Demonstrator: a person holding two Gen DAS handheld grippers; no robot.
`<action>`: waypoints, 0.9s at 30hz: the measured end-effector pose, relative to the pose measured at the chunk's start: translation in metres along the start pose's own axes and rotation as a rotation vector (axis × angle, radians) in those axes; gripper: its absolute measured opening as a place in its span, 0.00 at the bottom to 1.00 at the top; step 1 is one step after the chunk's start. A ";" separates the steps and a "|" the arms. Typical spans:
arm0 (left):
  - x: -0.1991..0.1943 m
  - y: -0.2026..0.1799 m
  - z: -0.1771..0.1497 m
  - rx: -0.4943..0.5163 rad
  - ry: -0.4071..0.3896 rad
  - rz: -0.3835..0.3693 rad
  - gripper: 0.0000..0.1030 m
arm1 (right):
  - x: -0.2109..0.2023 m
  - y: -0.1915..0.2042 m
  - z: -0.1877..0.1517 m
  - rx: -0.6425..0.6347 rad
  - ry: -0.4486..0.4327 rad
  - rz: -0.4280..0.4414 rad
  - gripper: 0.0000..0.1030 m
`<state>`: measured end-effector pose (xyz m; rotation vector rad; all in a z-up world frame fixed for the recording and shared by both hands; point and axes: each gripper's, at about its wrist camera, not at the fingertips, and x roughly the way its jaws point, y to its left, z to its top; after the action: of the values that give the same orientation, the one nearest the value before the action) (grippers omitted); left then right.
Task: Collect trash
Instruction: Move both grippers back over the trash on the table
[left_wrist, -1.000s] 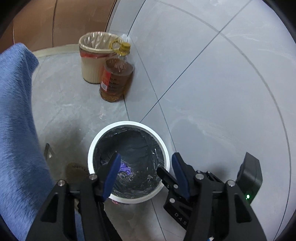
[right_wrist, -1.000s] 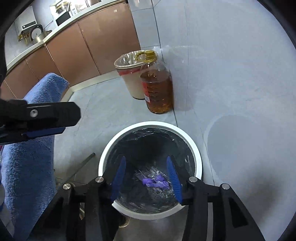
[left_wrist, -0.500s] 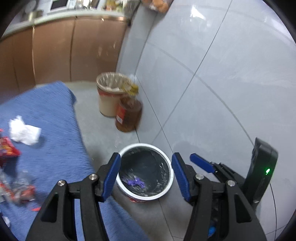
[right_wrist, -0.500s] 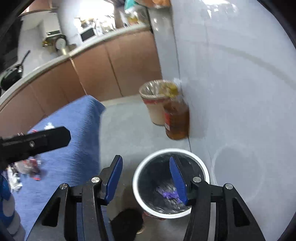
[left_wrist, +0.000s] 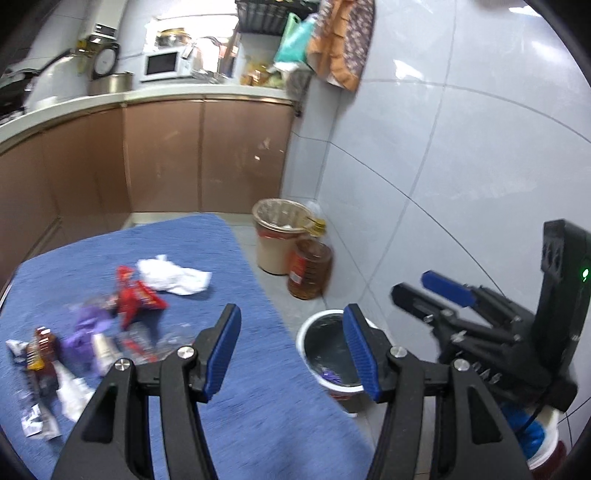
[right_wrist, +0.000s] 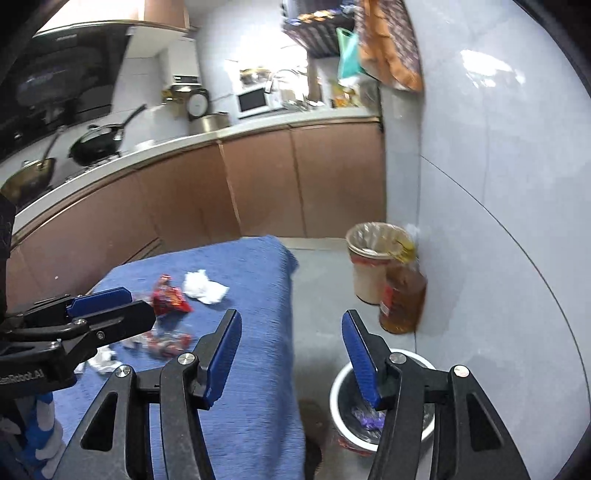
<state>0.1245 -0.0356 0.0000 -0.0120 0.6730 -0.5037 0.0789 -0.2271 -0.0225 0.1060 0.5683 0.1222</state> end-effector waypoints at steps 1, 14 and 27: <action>-0.007 0.007 -0.003 -0.008 -0.006 0.017 0.54 | -0.002 0.006 0.002 -0.009 -0.005 0.010 0.53; -0.087 0.129 -0.049 -0.180 -0.050 0.250 0.58 | -0.013 0.084 0.005 -0.158 -0.010 0.166 0.54; -0.090 0.239 -0.102 -0.364 0.052 0.392 0.58 | 0.051 0.137 -0.011 -0.264 0.125 0.299 0.54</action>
<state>0.1090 0.2302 -0.0675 -0.2061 0.7887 -0.0006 0.1040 -0.0838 -0.0410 -0.0750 0.6536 0.4958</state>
